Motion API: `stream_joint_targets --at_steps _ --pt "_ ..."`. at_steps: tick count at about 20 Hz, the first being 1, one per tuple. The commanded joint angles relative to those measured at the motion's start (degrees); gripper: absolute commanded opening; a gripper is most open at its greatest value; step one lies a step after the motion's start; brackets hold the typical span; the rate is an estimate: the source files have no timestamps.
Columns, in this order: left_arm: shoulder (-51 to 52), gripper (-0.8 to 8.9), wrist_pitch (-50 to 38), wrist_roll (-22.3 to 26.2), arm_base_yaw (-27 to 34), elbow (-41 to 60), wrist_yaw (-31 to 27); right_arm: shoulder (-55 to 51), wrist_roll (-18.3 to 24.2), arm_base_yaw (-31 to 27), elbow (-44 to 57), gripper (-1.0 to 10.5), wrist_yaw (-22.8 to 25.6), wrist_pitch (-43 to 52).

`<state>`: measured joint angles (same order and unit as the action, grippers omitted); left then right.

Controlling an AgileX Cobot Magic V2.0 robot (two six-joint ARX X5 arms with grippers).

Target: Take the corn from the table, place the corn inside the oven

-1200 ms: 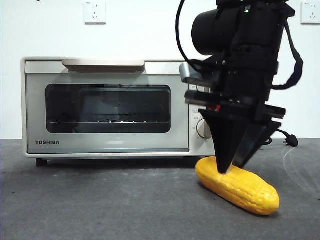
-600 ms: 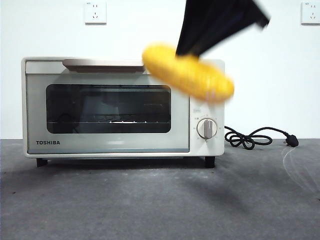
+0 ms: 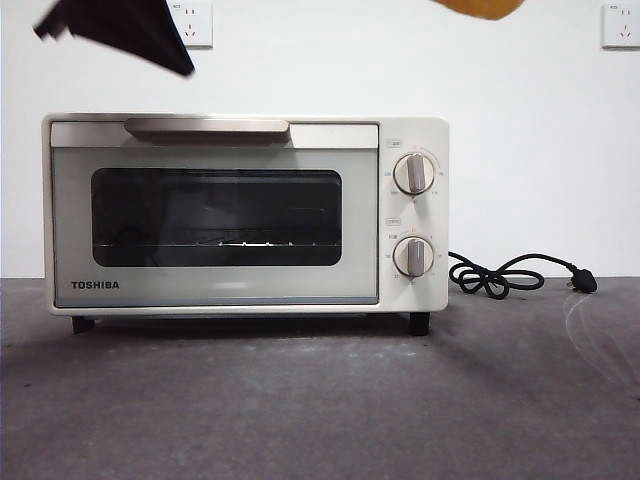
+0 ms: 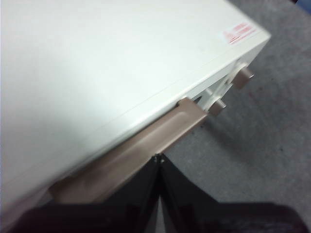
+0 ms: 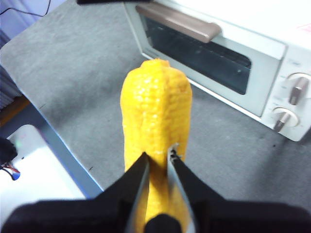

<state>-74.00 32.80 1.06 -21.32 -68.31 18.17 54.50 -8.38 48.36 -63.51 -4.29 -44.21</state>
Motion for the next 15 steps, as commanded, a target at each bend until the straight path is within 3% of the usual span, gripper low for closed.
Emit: stream_joint_targets --at_steps 1,11,15 --pt "-2.1 -0.06 -1.3 0.5 -0.1 0.5 0.2 -0.4 -0.7 0.1 0.3 -0.1 0.3 -0.5" --pt "-5.3 -0.06 -3.1 0.5 -0.1 0.5 -0.7 -0.4 -0.7 0.1 0.3 -0.1 0.9 -1.2" --pt "-5.4 -0.06 -3.4 0.7 -0.1 0.5 -4.2 -0.4 -0.6 0.1 0.3 -0.1 0.9 -1.2"
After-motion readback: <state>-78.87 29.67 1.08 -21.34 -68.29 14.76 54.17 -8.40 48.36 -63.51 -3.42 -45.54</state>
